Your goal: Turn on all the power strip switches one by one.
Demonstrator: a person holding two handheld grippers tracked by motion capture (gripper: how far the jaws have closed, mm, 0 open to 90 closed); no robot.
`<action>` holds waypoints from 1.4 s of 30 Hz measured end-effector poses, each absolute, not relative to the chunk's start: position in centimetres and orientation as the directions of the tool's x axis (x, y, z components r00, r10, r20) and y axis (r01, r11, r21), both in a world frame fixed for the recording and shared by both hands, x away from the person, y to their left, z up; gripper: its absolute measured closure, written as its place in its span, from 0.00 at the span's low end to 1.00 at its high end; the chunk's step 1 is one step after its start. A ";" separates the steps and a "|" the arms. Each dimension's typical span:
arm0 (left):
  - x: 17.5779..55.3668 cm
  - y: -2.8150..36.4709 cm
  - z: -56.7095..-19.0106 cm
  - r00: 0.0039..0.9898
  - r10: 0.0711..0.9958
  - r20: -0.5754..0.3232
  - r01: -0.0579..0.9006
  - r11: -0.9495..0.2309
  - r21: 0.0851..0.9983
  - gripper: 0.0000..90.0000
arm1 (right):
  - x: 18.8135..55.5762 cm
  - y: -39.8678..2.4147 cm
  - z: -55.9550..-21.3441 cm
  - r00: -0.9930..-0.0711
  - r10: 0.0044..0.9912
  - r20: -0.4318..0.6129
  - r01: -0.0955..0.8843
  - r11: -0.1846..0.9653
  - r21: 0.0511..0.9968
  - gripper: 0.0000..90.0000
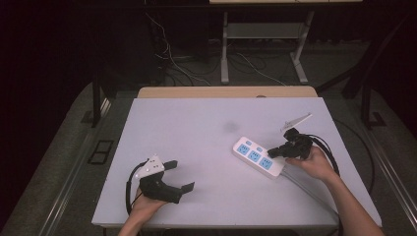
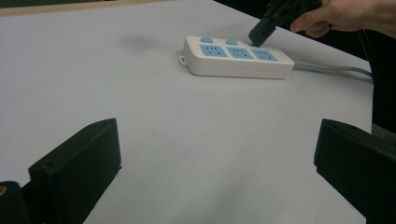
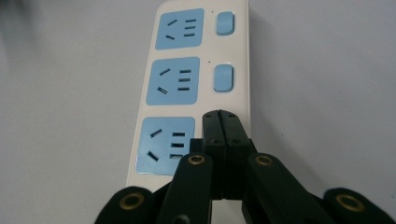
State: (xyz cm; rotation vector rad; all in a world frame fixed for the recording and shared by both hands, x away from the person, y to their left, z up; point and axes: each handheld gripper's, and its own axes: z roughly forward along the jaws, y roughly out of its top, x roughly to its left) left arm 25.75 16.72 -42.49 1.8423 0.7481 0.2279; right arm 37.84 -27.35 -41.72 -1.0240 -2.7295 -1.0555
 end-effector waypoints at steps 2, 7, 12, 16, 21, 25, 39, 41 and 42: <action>25.7 16.8 -42.4 0.783 0.593 -0.191 0.383 -0.217 0.898 0.00 | 37.9 -27.4 -41.7 -0.778 0.568 0.268 0.601 0.549 0.582 1.00; 25.7 16.9 -42.5 0.777 0.597 -0.199 0.389 -0.208 0.897 0.00 | 38.0 -27.4 -41.8 -0.776 0.569 0.272 0.603 0.546 0.582 1.00; 25.7 16.9 -42.4 0.778 0.596 -0.200 0.389 -0.207 0.898 0.00 | 37.8 -27.3 -41.8 -0.776 0.575 0.259 0.600 0.549 0.581 1.00; 25.7 17.0 -42.5 0.777 0.597 -0.199 0.390 -0.208 0.897 0.00 | 37.5 -27.9 -42.3 -0.772 0.570 0.280 0.599 0.507 0.619 1.00; 25.9 17.1 -42.6 0.774 0.598 -0.206 0.397 -0.205 0.895 0.00 | 37.3 -27.6 -42.1 -0.780 0.575 0.245 0.583 0.527 0.619 1.00; 25.8 17.0 -42.6 0.778 0.594 -0.205 0.394 -0.207 0.895 0.00 | 37.3 -27.7 -42.1 -0.771 0.580 0.263 0.597 0.513 0.617 1.00; 25.8 17.0 -42.6 0.778 0.593 -0.209 0.399 -0.209 0.893 0.00 | 37.4 -27.9 -41.3 -0.763 0.576 0.293 0.608 0.488 0.626 1.00; 25.8 17.0 -42.6 0.778 0.593 -0.208 0.398 -0.208 0.894 0.00 | 37.5 -28.0 -40.7 -0.766 0.575 0.289 0.604 0.487 0.631 1.00; 25.8 17.0 -42.6 0.778 0.593 -0.208 0.398 -0.209 0.894 0.00 | 37.5 -28.0 -40.7 -0.766 0.575 0.289 0.604 0.487 0.631 1.00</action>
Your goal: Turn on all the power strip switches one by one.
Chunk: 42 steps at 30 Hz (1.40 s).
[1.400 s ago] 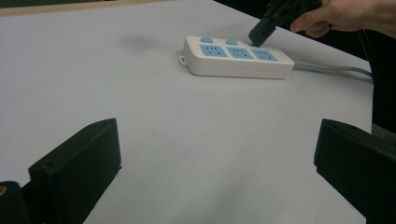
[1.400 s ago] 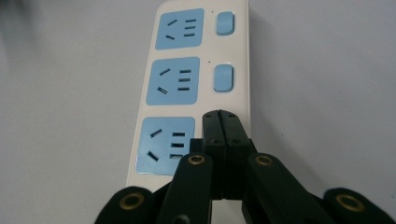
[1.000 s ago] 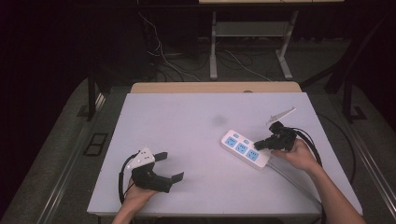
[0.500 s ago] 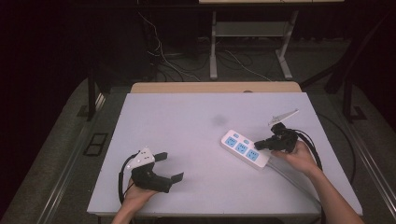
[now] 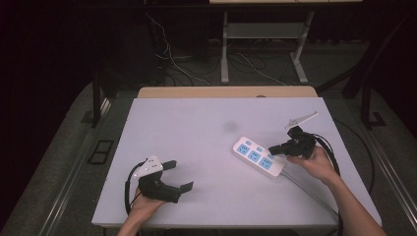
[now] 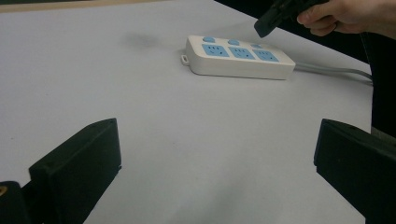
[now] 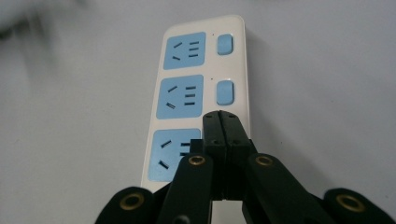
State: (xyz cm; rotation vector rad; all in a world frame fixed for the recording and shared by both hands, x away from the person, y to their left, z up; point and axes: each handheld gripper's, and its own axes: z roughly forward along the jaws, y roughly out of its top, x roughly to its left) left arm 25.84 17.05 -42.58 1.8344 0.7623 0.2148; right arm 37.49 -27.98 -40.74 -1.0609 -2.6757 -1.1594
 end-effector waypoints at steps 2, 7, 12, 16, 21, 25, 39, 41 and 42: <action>25.8 17.1 -42.6 0.777 0.593 -0.209 0.398 -0.206 0.894 0.00 | 37.6 -28.0 -40.1 -0.768 0.576 0.281 0.598 0.486 0.637 1.00; 25.8 17.1 -42.5 0.779 0.592 -0.206 0.393 -0.205 0.896 0.00 | 37.6 -27.8 -39.2 -0.775 0.571 0.271 0.587 0.494 0.641 1.00; 25.8 17.1 -42.5 0.779 0.592 -0.206 0.393 -0.206 0.896 0.00 | 37.9 -27.6 -38.3 -0.781 0.569 0.258 0.579 0.504 0.641 1.00; 25.8 17.1 -42.5 0.779 0.593 -0.204 0.392 -0.205 0.897 0.00 | 38.2 -27.2 -37.7 -0.783 0.569 0.252 0.575 0.508 0.642 1.00; 25.8 17.1 -42.5 0.778 0.594 -0.204 0.391 -0.203 0.898 0.00 | 38.4 -26.8 -37.5 -0.790 0.564 0.242 0.567 0.521 0.638 1.00; 25.8 17.1 -42.5 0.779 0.594 -0.203 0.390 -0.206 0.897 0.00 | 38.7 -26.3 -37.6 -0.792 0.563 0.237 0.566 0.531 0.630 1.00; 25.8 17.2 -42.5 0.779 0.592 -0.209 0.394 -0.202 0.897 0.00 | 39.2 -25.1 -38.1 -0.798 0.557 0.228 0.561 0.550 0.619 1.00; 25.8 17.2 -42.5 0.779 0.591 -0.209 0.394 -0.203 0.896 0.00 | 39.4 -24.9 -38.1 -0.800 0.555 0.228 0.559 0.551 0.620 1.00; 25.8 17.2 -42.5 0.780 0.590 -0.208 0.394 -0.203 0.896 0.00 | 39.4 -24.9 -38.2 -0.800 0.555 0.228 0.559 0.552 0.618 1.00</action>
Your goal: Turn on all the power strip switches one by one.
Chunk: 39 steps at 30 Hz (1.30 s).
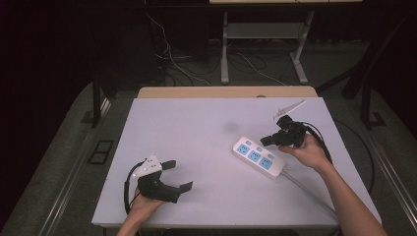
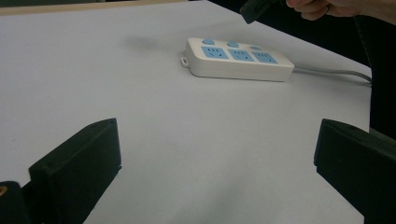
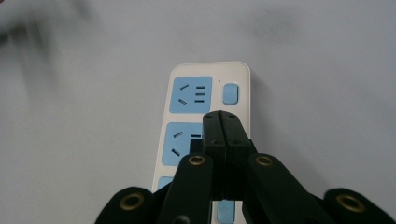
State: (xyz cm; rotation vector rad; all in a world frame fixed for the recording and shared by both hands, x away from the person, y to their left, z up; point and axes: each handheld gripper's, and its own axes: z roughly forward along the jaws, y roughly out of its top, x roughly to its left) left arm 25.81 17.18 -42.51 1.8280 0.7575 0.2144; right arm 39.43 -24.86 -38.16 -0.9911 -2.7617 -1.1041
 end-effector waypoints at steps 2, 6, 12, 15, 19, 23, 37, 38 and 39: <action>25.8 17.2 -42.5 0.780 0.590 -0.207 0.393 -0.206 0.896 0.00 | 39.5 -24.7 -38.3 -0.800 0.554 0.230 0.560 0.554 0.616 1.00; 25.8 17.2 -42.6 0.781 0.589 -0.210 0.395 -0.206 0.895 0.00 | 39.7 -24.4 -38.6 -0.800 0.555 0.230 0.563 0.559 0.609 1.00; 25.8 17.2 -42.5 0.779 0.591 -0.209 0.395 -0.205 0.895 0.00 | 40.2 -23.9 -39.3 -0.799 0.554 0.236 0.567 0.562 0.602 1.00; 25.8 17.2 -42.5 0.779 0.591 -0.209 0.396 -0.205 0.895 0.00 | 40.3 -23.9 -39.5 -0.801 0.551 0.235 0.566 0.567 0.599 1.00; 25.8 17.2 -42.5 0.779 0.591 -0.209 0.395 -0.204 0.896 0.00 | 40.5 -23.7 -39.9 -0.804 0.547 0.234 0.564 0.573 0.594 1.00; 25.8 17.2 -42.5 0.779 0.591 -0.209 0.395 -0.204 0.896 0.00 | 40.6 -23.5 -40.2 -0.802 0.549 0.238 0.570 0.580 0.582 1.00; 25.8 17.2 -42.5 0.779 0.591 -0.209 0.395 -0.205 0.896 0.00 | 40.8 -23.6 -40.9 -0.797 0.554 0.239 0.581 0.597 0.553 1.00; 25.8 17.2 -42.5 0.779 0.591 -0.209 0.395 -0.204 0.896 0.00 | 40.9 -23.6 -40.9 -0.797 0.554 0.240 0.581 0.596 0.554 1.00; 25.8 17.3 -42.5 0.780 0.591 -0.209 0.395 -0.205 0.896 0.00 | 40.9 -23.6 -40.9 -0.797 0.554 0.240 0.581 0.595 0.555 1.00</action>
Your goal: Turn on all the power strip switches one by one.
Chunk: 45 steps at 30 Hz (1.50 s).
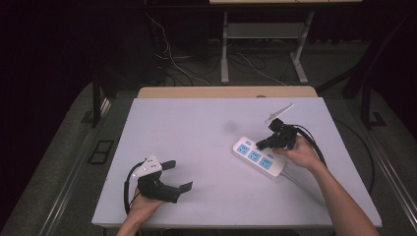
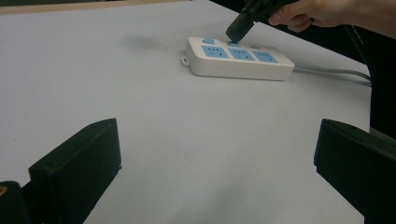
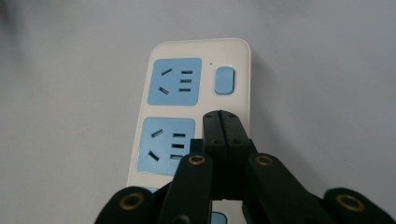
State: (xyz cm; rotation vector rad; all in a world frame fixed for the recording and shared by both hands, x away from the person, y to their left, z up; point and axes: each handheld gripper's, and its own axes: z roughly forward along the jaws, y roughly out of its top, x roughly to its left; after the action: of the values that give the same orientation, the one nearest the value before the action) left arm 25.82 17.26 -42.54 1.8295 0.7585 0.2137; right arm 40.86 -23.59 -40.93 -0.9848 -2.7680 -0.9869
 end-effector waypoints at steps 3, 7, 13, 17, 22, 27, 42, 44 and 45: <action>25.8 17.3 -42.5 0.779 0.591 -0.208 0.395 -0.205 0.896 0.00 | 40.9 -23.6 -41.0 -0.798 0.553 0.238 0.578 0.594 0.560 1.00; 25.8 17.3 -42.5 0.780 0.590 -0.208 0.395 -0.206 0.896 0.00 | 40.9 -23.7 -41.2 -0.798 0.550 0.245 0.578 0.586 0.568 1.00; 25.8 17.2 -42.5 0.781 0.590 -0.206 0.393 -0.208 0.896 0.00 | 40.9 -23.9 -41.3 -0.795 0.549 0.257 0.583 0.574 0.575 1.00; 25.8 17.2 -42.5 0.781 0.590 -0.205 0.392 -0.208 0.896 0.00 | 40.8 -24.0 -41.5 -0.795 0.549 0.257 0.580 0.566 0.586 1.00; 25.8 17.3 -42.5 0.779 0.591 -0.207 0.394 -0.206 0.896 0.00 | 40.8 -24.1 -41.7 -0.797 0.546 0.258 0.576 0.562 0.594 1.00; 25.8 17.2 -42.5 0.780 0.591 -0.204 0.393 -0.209 0.896 0.00 | 40.8 -24.0 -41.6 -0.802 0.544 0.247 0.570 0.574 0.588 1.00; 25.8 17.3 -42.5 0.779 0.591 -0.207 0.394 -0.206 0.895 0.00 | 40.7 -24.4 -42.0 -0.793 0.554 0.253 0.576 0.549 0.606 1.00; 25.9 17.3 -42.6 0.779 0.592 -0.208 0.395 -0.206 0.895 0.00 | 40.7 -24.6 -42.1 -0.790 0.554 0.264 0.581 0.537 0.612 1.00; 25.9 17.3 -42.6 0.779 0.591 -0.209 0.396 -0.206 0.895 0.00 | 40.6 -24.6 -42.1 -0.789 0.554 0.265 0.581 0.535 0.613 1.00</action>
State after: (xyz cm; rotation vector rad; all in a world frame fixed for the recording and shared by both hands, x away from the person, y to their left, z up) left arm 25.89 17.28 -42.58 1.8317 0.7602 0.2135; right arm 40.64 -24.57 -42.12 -1.0053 -2.7183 -1.1082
